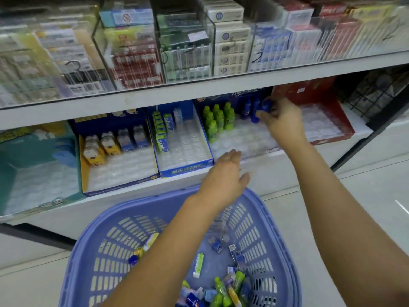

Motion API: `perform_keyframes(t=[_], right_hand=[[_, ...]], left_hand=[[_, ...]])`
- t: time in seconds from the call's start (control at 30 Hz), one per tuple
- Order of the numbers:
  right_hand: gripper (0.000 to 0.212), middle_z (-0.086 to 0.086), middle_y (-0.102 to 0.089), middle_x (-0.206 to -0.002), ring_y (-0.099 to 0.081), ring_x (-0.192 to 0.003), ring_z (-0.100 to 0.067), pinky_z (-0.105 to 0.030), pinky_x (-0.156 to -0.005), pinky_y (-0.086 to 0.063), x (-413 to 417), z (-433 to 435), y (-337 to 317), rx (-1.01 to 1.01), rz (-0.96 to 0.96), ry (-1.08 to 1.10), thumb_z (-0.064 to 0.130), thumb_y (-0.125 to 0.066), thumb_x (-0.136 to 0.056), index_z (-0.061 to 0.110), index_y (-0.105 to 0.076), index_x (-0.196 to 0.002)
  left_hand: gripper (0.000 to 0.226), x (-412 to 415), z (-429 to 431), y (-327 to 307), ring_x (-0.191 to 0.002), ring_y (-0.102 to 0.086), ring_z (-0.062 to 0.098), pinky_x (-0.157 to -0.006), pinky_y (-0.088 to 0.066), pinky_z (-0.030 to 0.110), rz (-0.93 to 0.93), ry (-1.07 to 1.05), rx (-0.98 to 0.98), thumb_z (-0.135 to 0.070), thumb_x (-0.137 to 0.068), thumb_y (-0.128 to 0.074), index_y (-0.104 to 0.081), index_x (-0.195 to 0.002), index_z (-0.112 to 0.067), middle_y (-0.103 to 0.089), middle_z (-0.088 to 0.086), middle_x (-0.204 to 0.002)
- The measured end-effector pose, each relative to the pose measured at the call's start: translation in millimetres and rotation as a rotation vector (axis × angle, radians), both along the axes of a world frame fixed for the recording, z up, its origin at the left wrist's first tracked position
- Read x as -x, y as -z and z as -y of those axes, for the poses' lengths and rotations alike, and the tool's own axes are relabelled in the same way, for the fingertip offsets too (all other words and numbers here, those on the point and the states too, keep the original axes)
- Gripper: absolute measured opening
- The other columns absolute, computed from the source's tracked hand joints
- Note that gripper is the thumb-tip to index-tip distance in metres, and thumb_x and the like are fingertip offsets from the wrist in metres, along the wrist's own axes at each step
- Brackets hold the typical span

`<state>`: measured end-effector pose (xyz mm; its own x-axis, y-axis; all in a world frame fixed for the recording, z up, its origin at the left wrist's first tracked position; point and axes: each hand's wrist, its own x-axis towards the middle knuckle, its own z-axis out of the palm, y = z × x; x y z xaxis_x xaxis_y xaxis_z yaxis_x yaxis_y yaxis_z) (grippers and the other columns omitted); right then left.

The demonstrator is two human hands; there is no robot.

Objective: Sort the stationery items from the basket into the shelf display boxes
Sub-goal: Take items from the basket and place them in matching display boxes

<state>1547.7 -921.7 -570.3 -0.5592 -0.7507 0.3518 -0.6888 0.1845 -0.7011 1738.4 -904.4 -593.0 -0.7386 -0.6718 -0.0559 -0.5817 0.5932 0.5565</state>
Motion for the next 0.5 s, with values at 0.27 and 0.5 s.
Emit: perform_keyframes(t=[0.27,0.5], right_hand=[[0.028,-0.021,-0.062,-0.113,-0.057,-0.105,-0.034,-0.031,-0.082,-0.039,41,45,14,-0.270,-0.253,0.018,0.007,-0.063,-0.083,0.000,-0.061,-0.110],[0.034,-0.022,-0.060,-0.110,-0.051,-0.107,-0.036,-0.038,-0.095,-0.036,43,47,0,-0.422,-0.488,0.052,0.025,-0.069,-0.080,0.000,-0.064,-0.102]], left_hand=[[0.070,4,1,23,-0.148,-0.003,0.020,-0.119,0.000,0.028,0.164,0.077,0.200,-0.032,-0.100,-0.043,-0.003,-0.152,-0.006,-0.002,0.010,-0.161],[0.070,4,1,26,-0.148,-0.002,0.020,-0.119,0.002,0.028,0.147,0.079,0.189,-0.030,-0.100,-0.042,-0.002,-0.152,-0.007,-0.001,0.009,-0.161]])
